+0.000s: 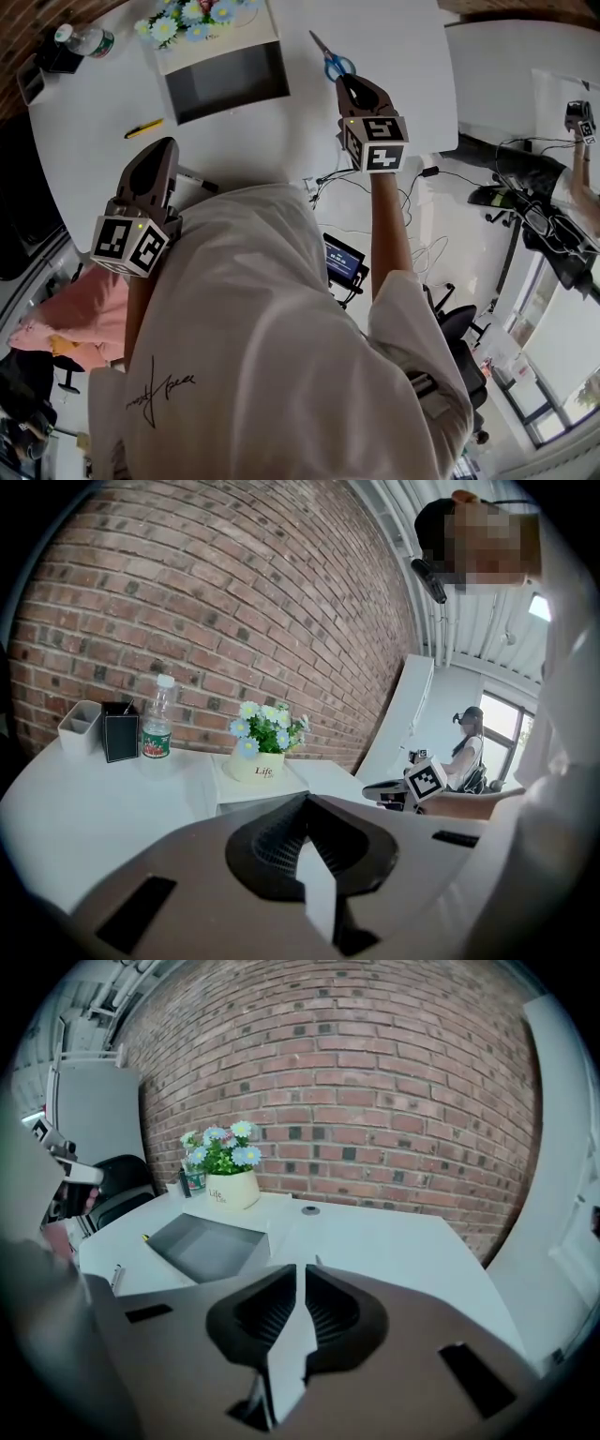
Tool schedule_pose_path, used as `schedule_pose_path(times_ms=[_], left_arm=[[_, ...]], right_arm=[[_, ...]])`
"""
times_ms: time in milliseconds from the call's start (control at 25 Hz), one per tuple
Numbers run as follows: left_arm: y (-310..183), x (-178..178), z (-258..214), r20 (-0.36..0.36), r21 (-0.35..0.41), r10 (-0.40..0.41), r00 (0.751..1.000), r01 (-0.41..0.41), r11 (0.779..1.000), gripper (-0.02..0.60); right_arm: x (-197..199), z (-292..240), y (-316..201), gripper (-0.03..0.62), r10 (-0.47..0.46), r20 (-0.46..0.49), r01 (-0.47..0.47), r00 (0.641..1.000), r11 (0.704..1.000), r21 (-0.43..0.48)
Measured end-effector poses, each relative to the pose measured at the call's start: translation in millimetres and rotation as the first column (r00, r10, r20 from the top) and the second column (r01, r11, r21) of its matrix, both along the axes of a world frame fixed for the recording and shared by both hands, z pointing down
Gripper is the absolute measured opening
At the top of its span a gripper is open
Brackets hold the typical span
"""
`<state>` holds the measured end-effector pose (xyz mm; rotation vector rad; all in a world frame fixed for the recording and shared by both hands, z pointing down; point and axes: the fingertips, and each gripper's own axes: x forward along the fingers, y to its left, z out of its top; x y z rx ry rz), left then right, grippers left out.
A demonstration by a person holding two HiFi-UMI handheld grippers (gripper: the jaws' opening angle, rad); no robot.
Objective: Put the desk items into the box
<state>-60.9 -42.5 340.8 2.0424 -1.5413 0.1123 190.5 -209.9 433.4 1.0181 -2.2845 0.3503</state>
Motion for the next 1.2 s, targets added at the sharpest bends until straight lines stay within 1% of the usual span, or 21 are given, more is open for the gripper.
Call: schedule_pose_path(times_ms=[200, 360, 600, 880, 1000, 1200], left_arm=[[-6, 1, 5, 0.002, -0.020, 0.003, 1.000, -0.003, 1.000, 0.006], [-9, 0, 10, -0.002, -0.033, 0.010, 1.000, -0.010, 0.999, 0.006], [-10, -2, 17, -0.004, -0.055, 0.009, 1.000, -0.009, 0.998, 0.006], [-12, -6, 22, -0.006, -0.069, 0.002, 1.000, -0.003, 0.998, 0.006], [-12, -7, 23, -0.007, -0.075, 0.000, 1.000, -0.001, 0.997, 0.006], [-14, -8, 26, -0.007, -0.090, -0.003, 1.000, 0.002, 0.996, 0.006]], right_arm=[[8, 23, -12, 0.036, -0.019, -0.052, 0.017, 0.998, 0.999, -0.031], [10, 41, -16, 0.084, -0.038, -0.074, 0.032, 0.997, 0.997, -0.072], [16, 66, -28, 0.095, -0.047, -0.118, 0.033, 0.992, 0.993, -0.113], [20, 94, -38, 0.110, -0.083, -0.195, 0.052, 0.977, 0.986, -0.161], [22, 104, -37, 0.117, -0.098, -0.212, 0.059, 0.972, 0.981, -0.182], [26, 114, -40, 0.127, -0.101, -0.231, 0.056, 0.968, 0.980, -0.193]])
